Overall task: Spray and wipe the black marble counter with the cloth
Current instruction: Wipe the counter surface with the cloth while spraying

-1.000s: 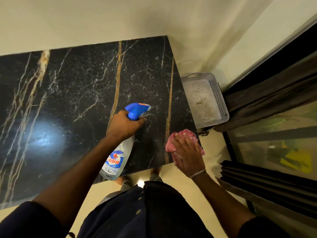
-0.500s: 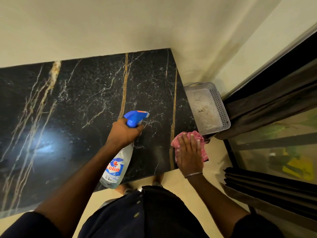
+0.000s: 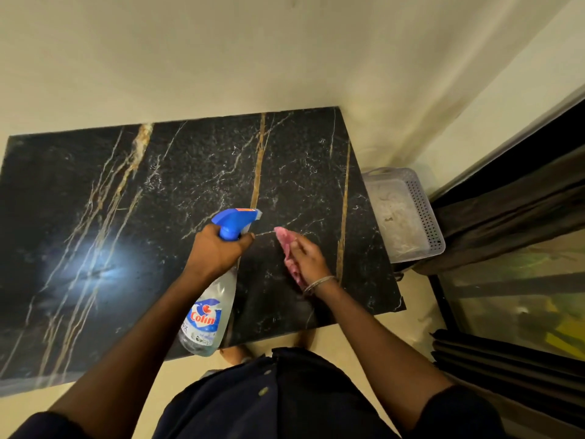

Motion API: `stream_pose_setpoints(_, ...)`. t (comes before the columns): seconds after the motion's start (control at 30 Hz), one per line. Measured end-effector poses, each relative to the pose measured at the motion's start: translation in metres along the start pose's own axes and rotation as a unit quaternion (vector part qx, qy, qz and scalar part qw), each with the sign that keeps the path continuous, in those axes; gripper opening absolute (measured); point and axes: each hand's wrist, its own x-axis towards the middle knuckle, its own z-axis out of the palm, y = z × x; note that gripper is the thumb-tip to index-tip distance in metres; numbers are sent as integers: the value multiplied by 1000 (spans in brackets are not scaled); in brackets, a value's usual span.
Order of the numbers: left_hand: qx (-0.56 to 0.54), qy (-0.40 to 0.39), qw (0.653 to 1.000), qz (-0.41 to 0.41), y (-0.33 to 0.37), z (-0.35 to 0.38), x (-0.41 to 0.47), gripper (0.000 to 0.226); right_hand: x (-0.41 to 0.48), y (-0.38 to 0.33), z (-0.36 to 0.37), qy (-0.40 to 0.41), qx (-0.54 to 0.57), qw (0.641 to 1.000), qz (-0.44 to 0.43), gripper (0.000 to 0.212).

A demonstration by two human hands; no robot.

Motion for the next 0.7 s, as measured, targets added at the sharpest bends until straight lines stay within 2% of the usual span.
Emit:
stream_pose_setpoints(0.03, 1, -7, 1000, 10, 0, -4, 1, 17, 0, -7, -8, 28, 116, 991, 57, 31)
stream_pose_setpoints(0.1, -3, -33, 999, 25, 3, -9, 1, 19, -4, -16, -28, 56, 353, 921, 154, 32)
stream_pose_setpoints(0.13, -5, -52, 998, 33, 6, -10, 0, 20, -7, -16, -37, 60, 434, 883, 166, 36)
stream_pose_setpoints(0.17, -5, -73, 996, 43, 10, -11, -2, 20, -11, -16, -43, 58, 474, 865, 152, 36)
stream_pose_setpoints(0.2, -6, -92, 994, 54, 13, -12, -4, 21, -15, -15, -46, 52, 493, 858, 134, 35)
stream_pose_setpoints(0.3, -23, -110, 991, 78, 20, -11, -8, 33, -14, -4, -56, 23, 516, 852, 80, 65)
stream_pose_setpoints(0.43, 6, -128, 985, 113, 25, -2, -13, 30, -11, 0, -66, 5, 548, 834, 69, 58)
stream_pose_setpoints(0.53, 18, -85, 990, 114, 24, 5, -17, 25, -9, 1, -70, -18, 562, 825, 56, 66)
stream_pose_setpoints(0.63, 44, -56, 991, 109, 22, 10, -18, 27, -10, 1, -76, -25, 556, 829, 54, 97)
stream_pose_setpoints(0.7, 66, -51, 991, 104, 20, 10, -17, 28, -10, -1, -79, -27, 563, 824, 52, 102)
